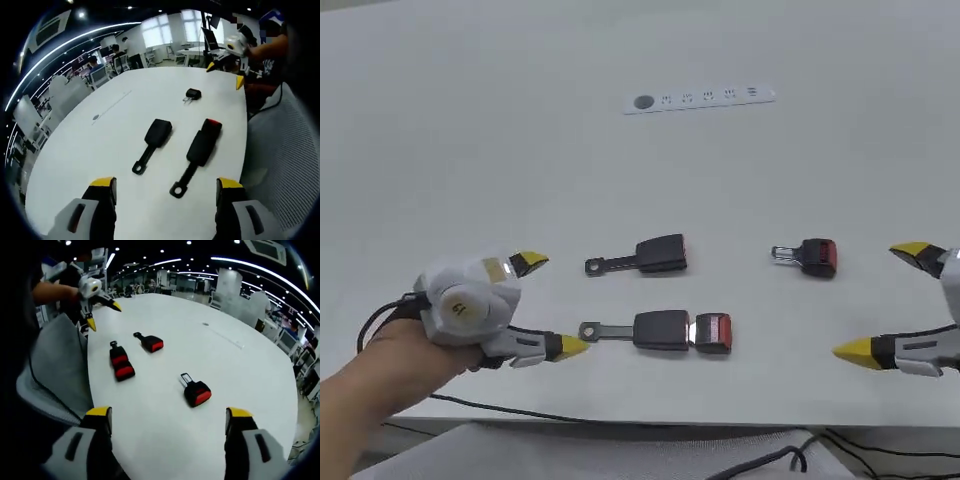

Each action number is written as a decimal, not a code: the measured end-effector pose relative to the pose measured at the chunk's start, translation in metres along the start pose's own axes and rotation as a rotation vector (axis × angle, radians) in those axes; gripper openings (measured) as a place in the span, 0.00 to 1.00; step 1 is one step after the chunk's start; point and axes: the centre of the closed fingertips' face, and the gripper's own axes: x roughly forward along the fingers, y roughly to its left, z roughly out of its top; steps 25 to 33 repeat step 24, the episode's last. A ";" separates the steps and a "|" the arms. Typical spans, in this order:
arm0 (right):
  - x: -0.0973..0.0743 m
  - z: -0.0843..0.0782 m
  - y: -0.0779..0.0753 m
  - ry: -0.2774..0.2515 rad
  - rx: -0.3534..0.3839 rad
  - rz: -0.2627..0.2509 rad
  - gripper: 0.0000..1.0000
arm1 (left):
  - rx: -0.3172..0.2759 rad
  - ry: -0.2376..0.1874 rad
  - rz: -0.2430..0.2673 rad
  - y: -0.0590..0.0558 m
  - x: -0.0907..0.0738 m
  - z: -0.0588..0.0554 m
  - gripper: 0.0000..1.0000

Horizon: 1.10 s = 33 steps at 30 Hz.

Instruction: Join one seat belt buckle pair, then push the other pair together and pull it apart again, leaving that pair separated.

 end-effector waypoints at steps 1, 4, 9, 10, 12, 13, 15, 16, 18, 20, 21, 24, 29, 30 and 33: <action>-0.001 0.000 0.000 -0.002 0.007 0.001 0.97 | -0.017 0.000 0.001 -0.002 -0.004 -0.004 0.87; -0.002 0.000 0.004 -0.002 0.012 0.003 1.00 | -0.064 0.010 0.001 -0.007 -0.008 -0.013 0.96; -0.002 -0.005 0.008 0.002 0.001 0.010 1.00 | -0.128 0.006 0.039 -0.003 -0.014 -0.021 1.00; -0.001 -0.005 0.009 0.000 0.010 0.013 1.00 | -0.132 0.003 0.041 -0.004 -0.015 -0.021 1.00; -0.001 -0.003 0.011 -0.005 0.009 0.009 1.00 | -0.139 0.007 0.045 -0.002 -0.015 -0.023 1.00; -0.001 -0.003 0.011 -0.002 0.006 0.000 1.00 | -0.140 0.005 0.050 -0.002 -0.015 -0.023 1.00; -0.002 -0.001 0.008 -0.006 -0.004 -0.022 1.00 | -0.140 -0.004 0.063 0.000 -0.017 -0.021 1.00; -0.002 -0.001 0.008 -0.008 -0.002 -0.023 1.00 | -0.145 -0.009 0.063 -0.001 -0.017 -0.018 1.00; -0.001 0.000 0.009 -0.011 0.005 -0.023 1.00 | -0.140 -0.012 0.062 -0.003 -0.017 -0.016 1.00; 0.000 0.000 0.009 -0.012 0.004 -0.026 1.00 | -0.132 -0.012 0.058 -0.005 -0.018 -0.014 1.00; 0.000 0.001 0.010 -0.014 0.007 -0.026 1.00 | -0.127 -0.013 0.058 -0.005 -0.017 -0.016 1.00; 0.000 0.001 0.010 -0.016 0.012 -0.030 1.00 | -0.125 -0.013 0.062 -0.005 -0.018 -0.016 1.00; 0.000 0.001 0.010 -0.016 0.012 -0.030 1.00 | -0.125 -0.013 0.062 -0.005 -0.018 -0.016 1.00; 0.000 0.001 0.010 -0.016 0.012 -0.030 1.00 | -0.125 -0.013 0.062 -0.005 -0.018 -0.016 1.00; 0.000 0.001 0.010 -0.016 0.012 -0.030 1.00 | -0.125 -0.013 0.062 -0.005 -0.018 -0.016 1.00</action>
